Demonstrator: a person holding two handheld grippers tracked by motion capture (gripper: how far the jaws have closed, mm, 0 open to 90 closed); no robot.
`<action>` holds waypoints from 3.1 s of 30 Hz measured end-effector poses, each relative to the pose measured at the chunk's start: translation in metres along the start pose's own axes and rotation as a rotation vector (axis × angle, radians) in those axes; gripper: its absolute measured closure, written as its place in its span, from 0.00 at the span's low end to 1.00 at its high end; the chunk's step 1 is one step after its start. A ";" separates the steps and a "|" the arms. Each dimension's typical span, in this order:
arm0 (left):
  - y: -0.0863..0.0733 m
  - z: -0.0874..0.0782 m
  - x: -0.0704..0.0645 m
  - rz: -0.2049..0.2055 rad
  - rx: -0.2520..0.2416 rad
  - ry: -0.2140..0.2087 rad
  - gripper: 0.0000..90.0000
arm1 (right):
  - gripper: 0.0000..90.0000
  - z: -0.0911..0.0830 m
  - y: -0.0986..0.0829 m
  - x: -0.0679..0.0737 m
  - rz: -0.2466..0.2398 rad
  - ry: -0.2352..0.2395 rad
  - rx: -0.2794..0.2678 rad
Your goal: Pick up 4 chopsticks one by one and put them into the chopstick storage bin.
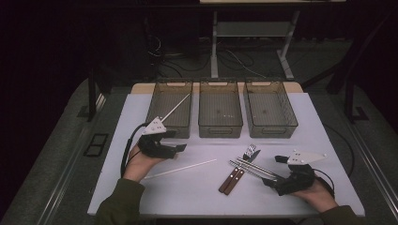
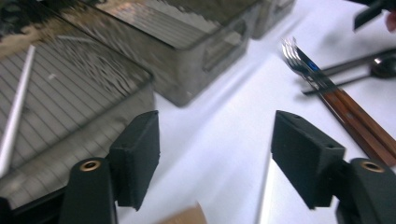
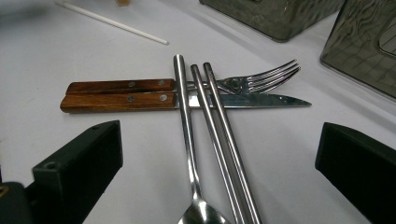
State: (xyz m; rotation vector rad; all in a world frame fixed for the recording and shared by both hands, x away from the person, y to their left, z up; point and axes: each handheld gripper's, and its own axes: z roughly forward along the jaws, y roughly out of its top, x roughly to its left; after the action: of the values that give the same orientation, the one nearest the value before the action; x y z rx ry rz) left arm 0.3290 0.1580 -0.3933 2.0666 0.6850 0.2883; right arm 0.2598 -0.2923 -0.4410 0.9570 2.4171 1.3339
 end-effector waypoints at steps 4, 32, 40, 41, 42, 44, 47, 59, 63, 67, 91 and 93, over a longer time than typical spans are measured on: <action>-0.009 -0.002 -0.008 0.019 0.035 -0.015 0.40 | 0.01 0.000 0.000 0.000 -0.002 0.000 0.001; -0.041 0.003 -0.016 0.050 0.192 -0.088 0.79 | 0.01 0.002 0.000 0.000 -0.003 -0.006 0.012; -0.041 0.002 -0.017 0.057 0.195 -0.092 0.76 | 0.01 -0.001 -0.001 0.000 -0.002 -0.020 0.007; -0.042 0.002 -0.017 0.056 0.198 -0.093 0.76 | 0.01 -0.001 -0.001 -0.001 -0.001 -0.021 0.006; -0.042 0.003 -0.016 0.059 0.199 -0.096 0.76 | 0.01 -0.001 -0.001 -0.001 0.000 -0.026 0.004; -0.042 0.004 -0.015 0.058 0.202 -0.098 0.75 | 0.01 -0.001 -0.001 -0.002 -0.003 -0.031 0.008; -0.042 0.006 -0.015 0.064 0.207 -0.104 0.74 | 0.01 -0.003 -0.001 0.000 -0.011 -0.029 0.007; -0.047 0.012 -0.017 0.099 0.278 -0.109 0.78 | 0.01 0.000 0.001 0.001 -0.017 -0.017 0.005; -0.048 0.013 -0.017 0.112 0.288 -0.111 0.79 | 0.01 0.000 0.001 0.001 -0.016 -0.017 0.003; -0.049 0.014 -0.018 0.122 0.286 -0.111 0.83 | 0.01 0.000 0.001 0.001 -0.017 -0.015 0.003; -0.050 0.015 -0.016 0.074 0.278 -0.128 0.93 | 0.01 0.001 0.001 0.001 -0.014 -0.004 0.009; -0.050 0.015 -0.018 0.081 0.280 -0.115 0.92 | 0.01 0.001 0.001 0.001 -0.015 -0.004 0.009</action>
State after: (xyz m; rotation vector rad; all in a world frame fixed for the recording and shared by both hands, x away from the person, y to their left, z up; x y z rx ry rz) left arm 0.3026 0.1587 -0.4416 2.3615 0.5997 0.1220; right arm 0.2598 -0.2909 -0.4408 0.9405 2.4247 1.3164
